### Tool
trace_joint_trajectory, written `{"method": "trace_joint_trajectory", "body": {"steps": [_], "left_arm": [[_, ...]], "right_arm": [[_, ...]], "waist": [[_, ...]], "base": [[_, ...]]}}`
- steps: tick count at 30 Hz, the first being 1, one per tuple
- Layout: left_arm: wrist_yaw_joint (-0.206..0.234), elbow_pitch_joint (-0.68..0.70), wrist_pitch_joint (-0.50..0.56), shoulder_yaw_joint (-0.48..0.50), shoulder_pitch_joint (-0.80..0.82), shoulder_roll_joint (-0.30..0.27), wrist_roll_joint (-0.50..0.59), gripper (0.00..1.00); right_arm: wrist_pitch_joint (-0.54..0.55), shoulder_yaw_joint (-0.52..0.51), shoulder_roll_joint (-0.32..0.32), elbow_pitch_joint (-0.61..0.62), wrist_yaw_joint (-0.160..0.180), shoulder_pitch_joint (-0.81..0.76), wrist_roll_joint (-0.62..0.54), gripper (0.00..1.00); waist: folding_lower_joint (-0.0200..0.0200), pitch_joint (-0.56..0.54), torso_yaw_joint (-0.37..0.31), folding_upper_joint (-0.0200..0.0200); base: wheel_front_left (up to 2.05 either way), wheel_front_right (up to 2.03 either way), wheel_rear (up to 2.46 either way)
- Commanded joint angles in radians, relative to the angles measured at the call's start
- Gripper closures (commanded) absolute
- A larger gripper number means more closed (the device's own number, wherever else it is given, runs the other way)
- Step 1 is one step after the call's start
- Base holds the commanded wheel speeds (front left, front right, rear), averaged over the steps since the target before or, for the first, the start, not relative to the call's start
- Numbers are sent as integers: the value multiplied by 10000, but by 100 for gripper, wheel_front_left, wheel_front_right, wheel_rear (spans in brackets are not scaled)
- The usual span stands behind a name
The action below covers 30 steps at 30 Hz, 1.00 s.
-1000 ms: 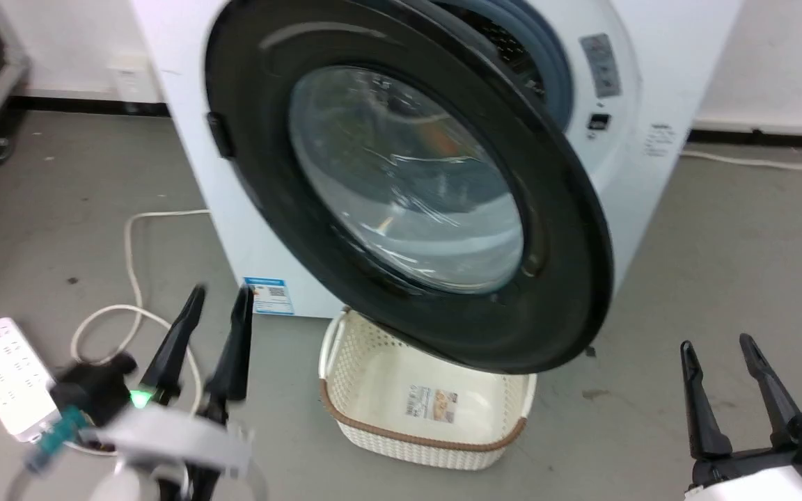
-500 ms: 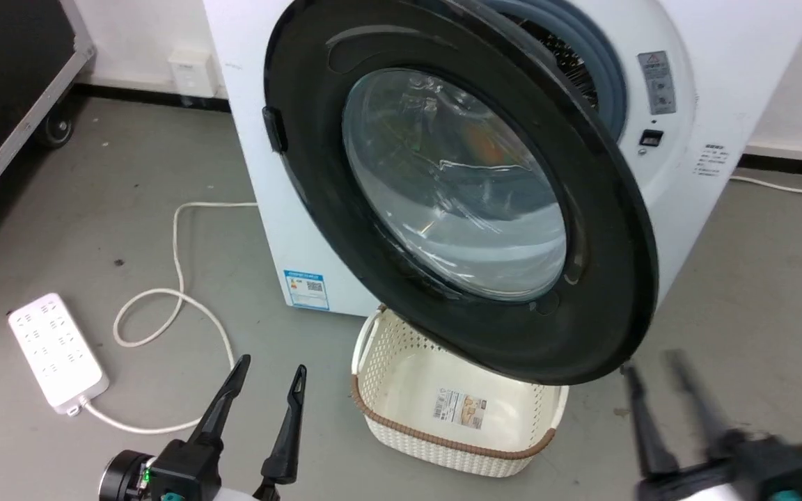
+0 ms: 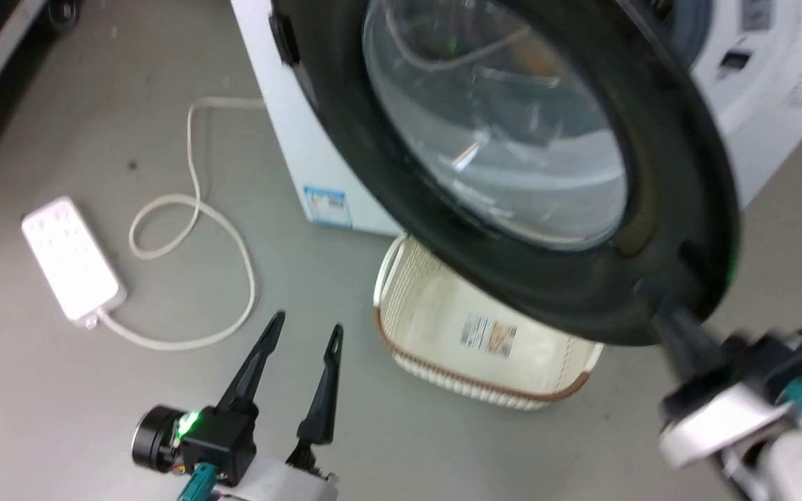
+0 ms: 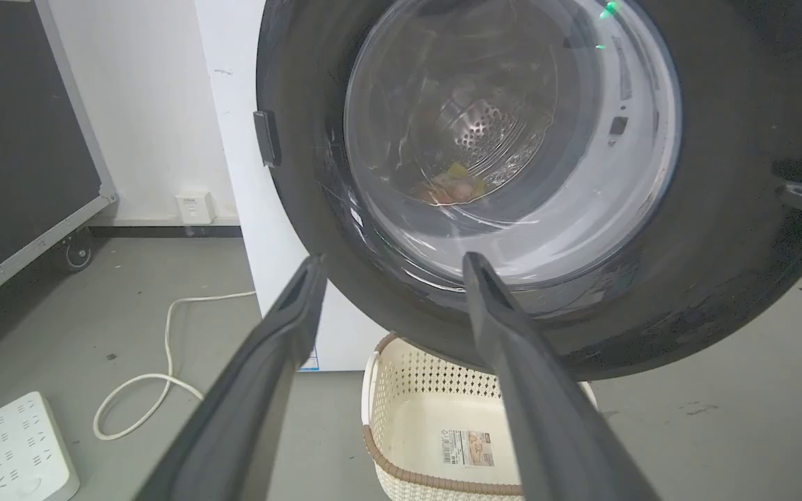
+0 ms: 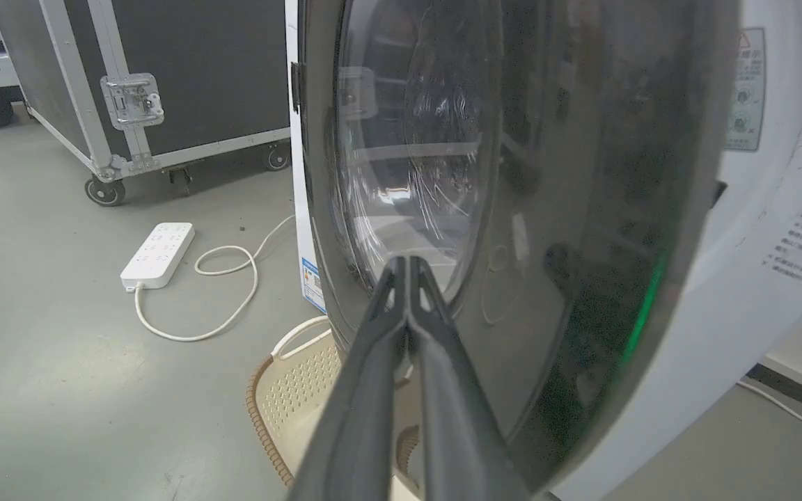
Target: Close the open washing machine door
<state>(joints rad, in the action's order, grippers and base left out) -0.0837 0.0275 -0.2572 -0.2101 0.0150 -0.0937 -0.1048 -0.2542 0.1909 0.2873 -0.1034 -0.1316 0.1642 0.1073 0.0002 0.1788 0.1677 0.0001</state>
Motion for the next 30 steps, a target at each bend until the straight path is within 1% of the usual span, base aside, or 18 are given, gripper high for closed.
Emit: {"method": "trace_joint_trajectory", "body": {"steps": [1, 8, 15, 19, 23, 27, 30], "left_arm": [[-37, 124, -45, -15, 208, 106, 83, 0], [81, 440, -45, -200, 689, 344, 203, 0], [292, 693, -45, -393, 1104, 417, 108, 0], [408, 697, -45, -509, 1284, 428, 35, 0], [578, 717, -45, -670, 1428, 431, -116, 0], [698, 679, -45, -784, 1523, 432, -201, 0], [736, 611, -45, -788, 1518, 433, -196, 0]], "right_arm": [[60, -67, 319, -232, 9, 520, 183, 100], [166, -229, 1662, -1288, 9, 2647, 1042, 100], [401, -209, 2770, -2678, 9, 5032, 1719, 100], [469, -262, 3094, -3646, 9, 6367, 2012, 100], [449, -173, 3269, -4442, 9, 7311, 2108, 100], [309, -20, 3365, -5046, 9, 7861, 2244, 100], [150, 81, 3310, -5363, 9, 7895, 2329, 100]], "waist": [[-2, 723, 293, -1], [-2, 1839, 630, -1], [-2, 2693, 782, -1], [-2, 2964, 832, -1], [-2, 3102, 863, -1], [-2, 3097, 873, -1], [-2, 2868, 826, -1]], "base": [[0, 0, 0], [0, 0, 0], [0, 0, 0], [0, 0, 0], [0, 0, 0], [0, 0, 0], [0, 0, 0]]}}
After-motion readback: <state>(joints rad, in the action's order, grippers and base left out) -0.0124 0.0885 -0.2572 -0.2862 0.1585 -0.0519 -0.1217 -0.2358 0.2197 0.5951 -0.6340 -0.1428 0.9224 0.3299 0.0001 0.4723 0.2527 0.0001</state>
